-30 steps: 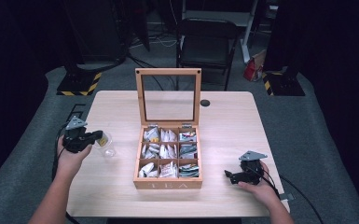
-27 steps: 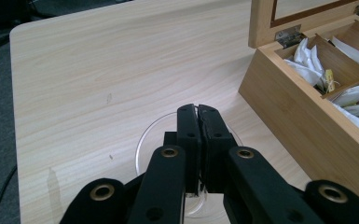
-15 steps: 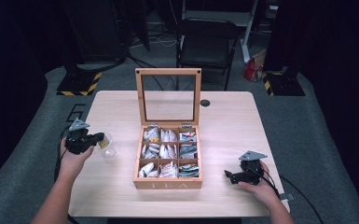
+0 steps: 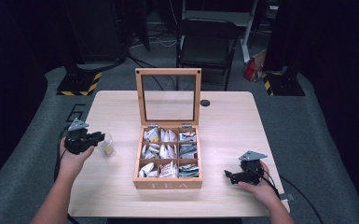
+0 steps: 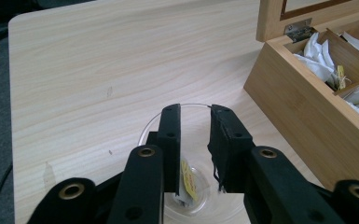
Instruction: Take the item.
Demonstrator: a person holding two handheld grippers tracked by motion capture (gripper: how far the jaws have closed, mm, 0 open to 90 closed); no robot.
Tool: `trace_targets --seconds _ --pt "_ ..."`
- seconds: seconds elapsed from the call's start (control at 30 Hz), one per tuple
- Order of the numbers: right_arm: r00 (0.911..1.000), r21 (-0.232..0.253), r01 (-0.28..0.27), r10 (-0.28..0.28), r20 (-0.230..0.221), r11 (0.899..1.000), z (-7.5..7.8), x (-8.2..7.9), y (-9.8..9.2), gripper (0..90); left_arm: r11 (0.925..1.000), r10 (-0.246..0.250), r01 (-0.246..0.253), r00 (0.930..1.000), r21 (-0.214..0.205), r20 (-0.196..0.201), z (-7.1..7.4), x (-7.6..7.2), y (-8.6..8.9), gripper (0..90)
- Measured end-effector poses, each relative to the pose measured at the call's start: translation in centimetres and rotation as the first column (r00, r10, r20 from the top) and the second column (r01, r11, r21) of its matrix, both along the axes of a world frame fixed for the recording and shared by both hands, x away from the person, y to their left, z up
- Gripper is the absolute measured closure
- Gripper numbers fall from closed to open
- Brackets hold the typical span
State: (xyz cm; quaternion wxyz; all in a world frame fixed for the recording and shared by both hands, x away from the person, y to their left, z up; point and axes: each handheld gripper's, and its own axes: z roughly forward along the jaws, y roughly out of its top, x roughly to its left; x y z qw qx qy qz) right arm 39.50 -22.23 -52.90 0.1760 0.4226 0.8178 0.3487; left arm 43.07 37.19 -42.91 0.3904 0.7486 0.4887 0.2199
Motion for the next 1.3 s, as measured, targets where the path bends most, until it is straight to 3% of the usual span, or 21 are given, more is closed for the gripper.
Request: trace_targets --seconds 0.2,0.37,0.57,0.9,1.3 --pt "1.0 0.003 0.001 -0.001 -0.001 1.0 0.0 0.0 0.0 2.9 1.0 -0.005 0.005 1.0 -0.004 0.005 0.4 -0.1 -0.1 69.7" --pt "1.0 0.001 0.0 0.0 0.0 1.0 0.0 0.0 0.0 2.9 0.9998 -0.009 0.01 0.9997 -0.02 0.022 0.8 -0.2 -0.6 60.7" --pt "1.0 0.0 0.0 0.0 -0.001 1.0 0.0 0.0 0.0 2.9 0.9988 -0.047 0.047 0.998 -0.014 0.042 1.6 -0.5 -1.4 52.3" --pt "1.0 -0.001 0.0 0.0 0.0 1.0 0.0 0.0 0.0 2.9 0.9957 -0.084 0.085 0.9958 -0.035 0.035 2.3 -1.2 -2.5 47.8" --pt "1.0 0.0 0.0 0.0 0.0 1.0 0.0 0.0 0.0 2.9 0.9929 -0.116 0.117 0.9922 -0.02 0.045 2.7 -2.0 -3.6 46.1"
